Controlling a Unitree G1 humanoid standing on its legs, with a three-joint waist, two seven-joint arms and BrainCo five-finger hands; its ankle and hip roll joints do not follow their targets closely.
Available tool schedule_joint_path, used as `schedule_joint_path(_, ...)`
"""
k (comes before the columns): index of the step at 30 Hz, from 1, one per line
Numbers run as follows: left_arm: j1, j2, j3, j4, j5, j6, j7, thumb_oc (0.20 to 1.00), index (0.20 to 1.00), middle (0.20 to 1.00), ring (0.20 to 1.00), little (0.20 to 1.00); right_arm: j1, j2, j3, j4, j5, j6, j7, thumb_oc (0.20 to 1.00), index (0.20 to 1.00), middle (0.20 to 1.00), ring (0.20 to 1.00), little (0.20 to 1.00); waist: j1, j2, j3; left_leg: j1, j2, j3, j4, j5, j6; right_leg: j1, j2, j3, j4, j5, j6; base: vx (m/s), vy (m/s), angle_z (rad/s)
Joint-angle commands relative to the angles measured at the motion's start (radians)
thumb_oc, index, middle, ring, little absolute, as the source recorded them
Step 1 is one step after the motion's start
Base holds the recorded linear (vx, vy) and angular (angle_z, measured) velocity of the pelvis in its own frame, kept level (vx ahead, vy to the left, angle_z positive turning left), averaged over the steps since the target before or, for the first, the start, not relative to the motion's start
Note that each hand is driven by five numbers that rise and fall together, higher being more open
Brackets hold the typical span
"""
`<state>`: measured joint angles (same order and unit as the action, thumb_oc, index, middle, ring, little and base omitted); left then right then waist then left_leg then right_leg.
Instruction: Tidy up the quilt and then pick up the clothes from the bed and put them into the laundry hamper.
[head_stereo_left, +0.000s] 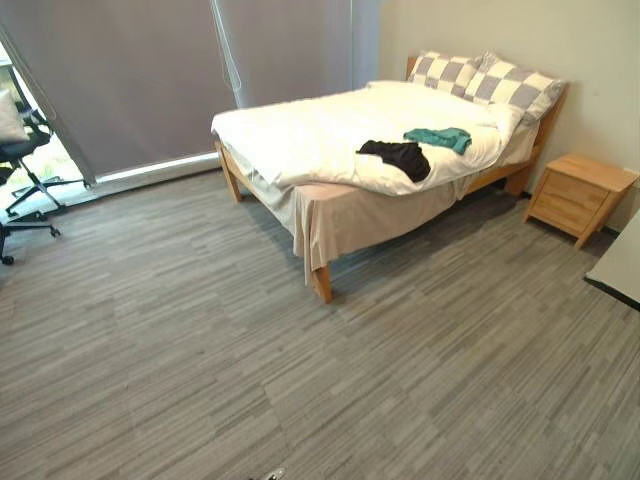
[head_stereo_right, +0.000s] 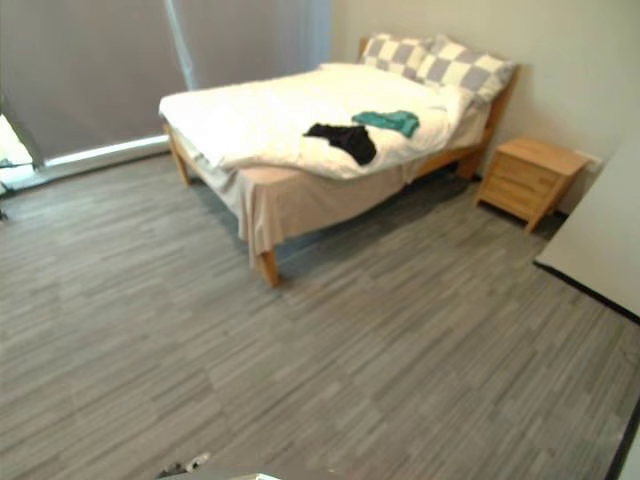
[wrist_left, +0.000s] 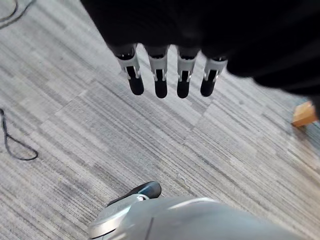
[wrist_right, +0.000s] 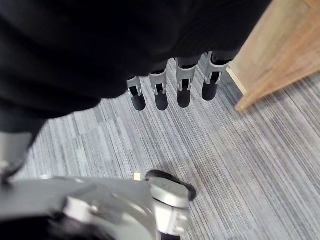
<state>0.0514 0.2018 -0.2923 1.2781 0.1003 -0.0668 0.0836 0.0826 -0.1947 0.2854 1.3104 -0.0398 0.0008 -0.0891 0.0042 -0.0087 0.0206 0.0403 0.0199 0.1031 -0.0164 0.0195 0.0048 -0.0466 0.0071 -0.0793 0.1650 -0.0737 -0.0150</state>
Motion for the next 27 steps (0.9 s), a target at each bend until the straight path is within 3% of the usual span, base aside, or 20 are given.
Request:
schedule_joint_path(1, -0.119, -0.033, -0.021, 0.034, 0.086, -0.023, 0.016, 1.000, 1.000, 1.000, 1.000, 1.000, -0.106, 0.048, 0.048, -0.032, -0.025, -0.025, -0.002, 1.000, 1.000, 1.000, 1.000, 1.000, -0.020, -0.041, 0.116, 0.104, -0.017, 0.012, -0.071, -0.080, -0.036, 0.177, -0.064, 0.022, -0.245, 0.021, 0.141, 0.02, 0.014, -0.11)
schedule_joint_path(9, -0.144, -0.028, -0.029, 0.007, 0.083, -0.023, 0.024, 1.000, 1.000, 1.000, 1.000, 1.000, -0.134, 0.049, 0.060, -0.058, -0.035, -0.020, -0.004, 1.000, 1.000, 1.000, 1.000, 1.000, -0.014, -0.045, 0.141, 0.074, -0.016, 0.025, -0.071, -0.081, -0.029, 0.140, -0.062, 0.035, -0.242, 0.029, 0.149, 0.05, 0.024, -0.09)
schedule_joint_path(11, -0.154, -0.017, -0.037, -0.010, 0.083, -0.025, 0.026, 1.000, 1.000, 1.000, 1.000, 1.000, -0.139, 0.044, 0.055, -0.060, -0.031, -0.020, -0.001, 1.000, 1.000, 1.000, 1.000, 1.000, -0.010, -0.045, 0.149, 0.070, -0.015, 0.023, -0.071, -0.086, -0.022, 0.103, -0.060, 0.038, -0.170, 0.011, 0.148, 0.06, 0.046, -0.06)
schedule_joint_path(12, -0.159, -0.010, -0.041, -0.016, 0.088, -0.027, 0.029, 1.000, 1.000, 1.000, 1.000, 1.000, -0.144, 0.042, 0.051, -0.062, -0.029, -0.022, -0.002, 1.000, 1.000, 1.000, 1.000, 1.000, -0.006, -0.044, 0.155, 0.069, -0.014, 0.022, -0.071, -0.091, -0.014, 0.068, -0.057, 0.038, -0.102, 0.001, 0.154, 0.02, 0.061, -0.07)
schedule_joint_path(13, -0.165, -0.003, -0.045, -0.030, 0.092, -0.028, 0.034, 1.000, 1.000, 1.000, 1.000, 1.000, -0.156, 0.035, 0.032, -0.065, -0.019, -0.022, -0.007, 1.000, 1.000, 1.000, 1.000, 1.000, -0.002, -0.037, 0.175, 0.081, -0.013, 0.020, -0.071, -0.104, 0.001, -0.026, -0.061, 0.021, 0.103, 0.019, 0.208, 0.05, 0.083, -0.17)
schedule_joint_path(14, -0.166, -0.001, -0.043, -0.035, 0.093, -0.026, 0.037, 1.000, 1.000, 1.000, 1.000, 1.000, -0.160, 0.032, 0.025, -0.077, -0.017, -0.021, -0.010, 1.000, 1.000, 1.000, 1.000, 1.000, -0.010, -0.031, 0.200, 0.106, -0.012, 0.015, -0.071, -0.113, 0.011, -0.094, -0.066, 0.018, 0.229, 0.085, 0.244, 0.05, 0.072, -0.26)
schedule_joint_path(15, -0.167, -0.001, -0.043, -0.035, 0.093, -0.026, 0.037, 1.000, 1.000, 1.000, 1.000, 1.000, -0.161, 0.032, 0.024, -0.077, -0.017, -0.021, -0.010, 1.000, 1.000, 1.000, 1.000, 1.000, -0.008, -0.034, 0.199, 0.105, -0.016, 0.016, -0.071, -0.113, 0.012, -0.101, -0.069, 0.021, 0.239, 0.080, 0.245, 0.17, 0.024, -0.31)
schedule_joint_path(16, -0.168, 0.003, -0.039, -0.034, 0.086, -0.022, 0.040, 1.000, 1.000, 1.000, 1.000, 1.000, -0.167, 0.026, -0.002, -0.066, -0.004, -0.017, -0.018, 1.000, 1.000, 1.000, 1.000, 1.000, -0.018, -0.014, 0.225, 0.147, 0.006, 0.004, -0.071, -0.124, 0.014, -0.180, -0.062, 0.003, 0.381, 0.113, 0.265, 0.30, -0.007, -0.18)
schedule_joint_path(17, -0.163, 0.004, -0.030, -0.026, 0.080, -0.020, 0.037, 1.000, 1.000, 1.000, 1.000, 1.000, -0.163, 0.023, -0.017, -0.060, -0.003, -0.012, -0.029, 1.000, 1.000, 1.000, 1.000, 1.000, -0.023, -0.010, 0.226, 0.172, 0.012, 0.005, -0.071, -0.136, 0.009, -0.210, -0.077, -0.022, 0.392, 0.104, 0.255, 0.42, -0.023, -0.02)
schedule_joint_path(20, -0.160, 0.013, -0.009, -0.006, 0.058, -0.016, 0.029, 1.000, 1.000, 1.000, 1.000, 1.000, -0.146, 0.015, -0.048, -0.053, 0.028, -0.011, -0.039, 1.000, 1.000, 1.000, 1.000, 1.000, -0.051, -0.014, 0.228, 0.222, 0.011, -0.011, -0.071, -0.180, -0.011, -0.228, -0.103, -0.079, 0.202, 0.070, 0.223, 0.44, -0.107, 0.26)
schedule_joint_path(23, -0.168, 0.027, -0.006, 0.013, 0.099, -0.021, 0.026, 1.000, 1.000, 1.000, 1.000, 1.000, -0.121, 0.009, -0.059, -0.034, 0.024, -0.006, -0.027, 1.000, 1.000, 1.000, 1.000, 1.000, -0.094, -0.022, 0.218, 0.271, 0.014, -0.039, -0.071, -0.230, -0.042, -0.231, -0.110, -0.017, -0.096, 0.107, 0.216, 0.56, -0.194, 0.25)
schedule_joint_path(25, -0.169, 0.032, -0.011, 0.020, 0.129, -0.024, 0.028, 1.000, 1.000, 1.000, 1.000, 1.000, -0.112, 0.006, -0.057, -0.024, 0.010, -0.002, -0.020, 1.000, 1.000, 1.000, 1.000, 1.000, -0.104, -0.014, 0.214, 0.301, 0.031, -0.044, -0.071, -0.249, -0.053, -0.232, -0.106, 0.015, -0.138, 0.122, 0.220, 0.52, -0.171, 0.32)
schedule_joint_path(26, -0.161, 0.039, -0.004, 0.033, 0.132, -0.023, 0.030, 1.000, 1.000, 1.000, 1.000, 1.000, -0.090, -0.006, -0.048, -0.002, -0.012, 0.005, -0.012, 1.000, 1.000, 1.000, 1.000, 1.000, -0.096, -0.013, 0.197, 0.334, 0.049, -0.060, -0.041, -0.222, -0.066, -0.210, -0.090, 0.032, -0.143, 0.140, 0.195, 0.41, -0.148, 0.34)
schedule_joint_path(27, -0.161, 0.039, -0.004, 0.033, 0.132, -0.023, 0.030, 1.000, 1.000, 1.000, 1.000, 1.000, -0.090, -0.006, -0.048, -0.002, -0.012, 0.005, -0.012, 1.000, 1.000, 1.000, 1.000, 1.000, -0.097, -0.011, 0.197, 0.337, 0.050, -0.060, -0.043, -0.222, -0.067, -0.209, -0.088, 0.031, -0.143, 0.139, 0.194, 0.75, -0.299, 0.25)
